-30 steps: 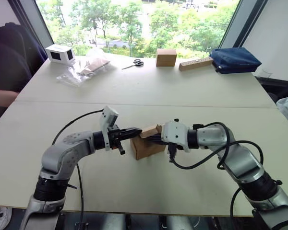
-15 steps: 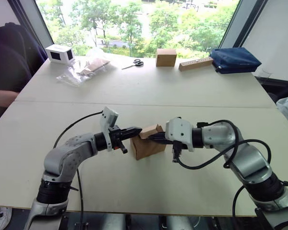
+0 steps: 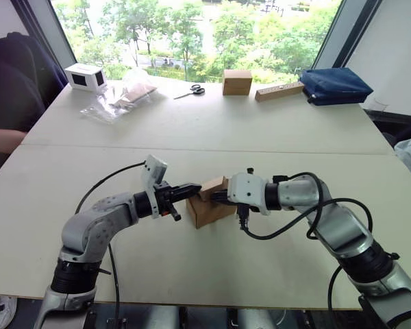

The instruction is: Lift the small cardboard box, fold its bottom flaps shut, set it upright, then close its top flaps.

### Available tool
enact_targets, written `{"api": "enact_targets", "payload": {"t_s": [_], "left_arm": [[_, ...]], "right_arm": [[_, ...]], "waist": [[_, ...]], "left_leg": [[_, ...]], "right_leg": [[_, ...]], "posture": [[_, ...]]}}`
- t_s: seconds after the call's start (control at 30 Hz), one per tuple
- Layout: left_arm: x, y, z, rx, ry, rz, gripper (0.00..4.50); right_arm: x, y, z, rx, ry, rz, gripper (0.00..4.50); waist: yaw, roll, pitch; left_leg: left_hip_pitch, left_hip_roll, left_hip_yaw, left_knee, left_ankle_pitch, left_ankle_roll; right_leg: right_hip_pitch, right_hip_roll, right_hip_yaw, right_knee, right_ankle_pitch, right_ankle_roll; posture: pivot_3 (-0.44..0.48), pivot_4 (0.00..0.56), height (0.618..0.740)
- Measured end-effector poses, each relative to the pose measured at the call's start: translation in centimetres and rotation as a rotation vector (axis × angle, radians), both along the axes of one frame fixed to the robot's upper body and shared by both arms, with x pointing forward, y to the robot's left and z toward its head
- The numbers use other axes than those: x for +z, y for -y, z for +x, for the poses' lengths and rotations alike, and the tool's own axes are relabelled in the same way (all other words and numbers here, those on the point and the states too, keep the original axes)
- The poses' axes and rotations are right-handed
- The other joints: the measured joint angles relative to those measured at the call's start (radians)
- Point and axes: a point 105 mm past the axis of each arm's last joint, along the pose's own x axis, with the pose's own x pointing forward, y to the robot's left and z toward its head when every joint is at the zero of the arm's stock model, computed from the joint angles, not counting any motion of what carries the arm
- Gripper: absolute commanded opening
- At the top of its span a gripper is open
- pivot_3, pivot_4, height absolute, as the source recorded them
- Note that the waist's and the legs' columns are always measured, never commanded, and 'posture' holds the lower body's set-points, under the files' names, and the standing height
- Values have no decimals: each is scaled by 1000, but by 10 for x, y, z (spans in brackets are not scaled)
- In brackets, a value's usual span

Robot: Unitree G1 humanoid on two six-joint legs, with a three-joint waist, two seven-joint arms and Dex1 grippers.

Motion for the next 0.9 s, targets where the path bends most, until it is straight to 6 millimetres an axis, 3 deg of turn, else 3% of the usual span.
{"api": "enact_targets", "payload": {"t_s": [0.63,0.9], "left_arm": [[-5,-5,1,7,11,19,7],[-7,-5,-2,-48,119,146,7]], "right_arm": [[-7,-9,9,-21,23,4,0],[7,7,-7,3,-56,44,0]], "waist": [[-1,0,0],[0,0,0]], "left_leg": [[0,0,0,0,0,0],[0,1,0,-3,0,0]], "right_leg": [[0,0,0,0,0,0],[1,-3,0,-5,1,-2]], "posture": [[0,150,740],[0,150,740]]}}
